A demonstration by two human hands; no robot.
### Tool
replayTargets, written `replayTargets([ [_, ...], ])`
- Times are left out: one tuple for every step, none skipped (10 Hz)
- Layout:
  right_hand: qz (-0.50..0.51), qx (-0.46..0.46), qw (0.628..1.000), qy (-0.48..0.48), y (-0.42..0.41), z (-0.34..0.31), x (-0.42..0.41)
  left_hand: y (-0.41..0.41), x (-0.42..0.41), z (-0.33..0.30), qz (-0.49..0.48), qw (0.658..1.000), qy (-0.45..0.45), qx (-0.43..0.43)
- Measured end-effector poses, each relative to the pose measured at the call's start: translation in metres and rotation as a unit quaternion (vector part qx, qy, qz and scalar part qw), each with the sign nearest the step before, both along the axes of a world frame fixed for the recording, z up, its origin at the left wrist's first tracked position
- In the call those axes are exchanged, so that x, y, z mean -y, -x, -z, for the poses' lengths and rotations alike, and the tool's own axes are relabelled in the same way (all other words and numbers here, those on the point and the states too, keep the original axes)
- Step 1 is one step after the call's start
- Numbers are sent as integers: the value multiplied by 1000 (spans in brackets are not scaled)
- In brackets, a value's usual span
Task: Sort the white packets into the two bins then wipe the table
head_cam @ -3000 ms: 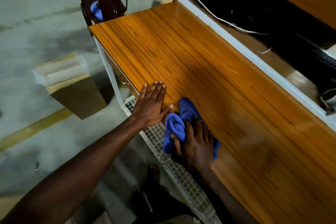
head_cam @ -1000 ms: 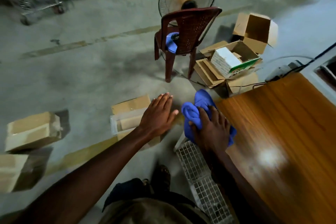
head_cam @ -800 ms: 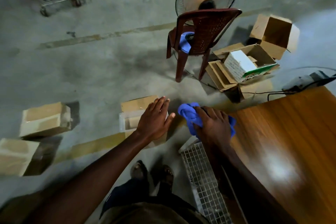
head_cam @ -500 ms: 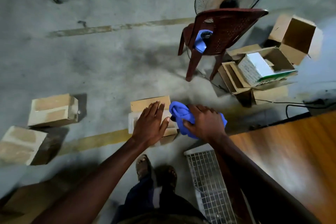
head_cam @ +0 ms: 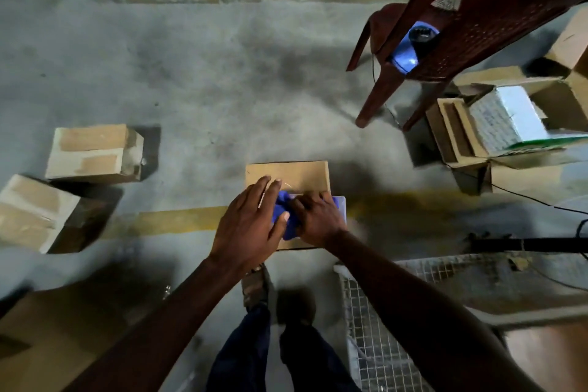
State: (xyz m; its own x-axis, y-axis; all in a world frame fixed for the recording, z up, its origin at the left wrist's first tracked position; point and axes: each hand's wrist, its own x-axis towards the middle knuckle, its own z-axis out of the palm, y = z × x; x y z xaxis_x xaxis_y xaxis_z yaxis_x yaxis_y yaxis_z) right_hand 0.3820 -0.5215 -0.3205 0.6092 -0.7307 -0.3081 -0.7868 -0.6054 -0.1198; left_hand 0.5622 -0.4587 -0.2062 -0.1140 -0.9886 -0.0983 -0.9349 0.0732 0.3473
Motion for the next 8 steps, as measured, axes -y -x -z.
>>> replayTargets([
  [4, -19, 1000, -12, -2, 40, -9, -10, -6, 15, -7, 1000, 4, -6],
  [79, -12, 996, 28, -8, 36, -19, -21, -14, 23, -15, 1000, -4, -2],
  [132, -1, 988, 85, -13, 18, -33, -29, -24, 19, -30, 999, -23, -14],
  [145, -8, 989, 28, -20, 19, -38, -31, -34, 17, -42, 998, -35, -19],
  [173, -43, 980, -90, -28, 36, -25, -34, -40, 21, -46, 998, -29, -33],
  [187, -62, 966, -167, -30, 40, -10, -34, -44, 20, -39, 998, -24, -45],
  [218, -11, 965, -142, -31, 12, -8, -36, -47, 11, -30, 998, -15, -48],
  [266, 55, 959, -79, -27, -33, -26, -33, -50, -11, -19, 998, -17, -60],
])
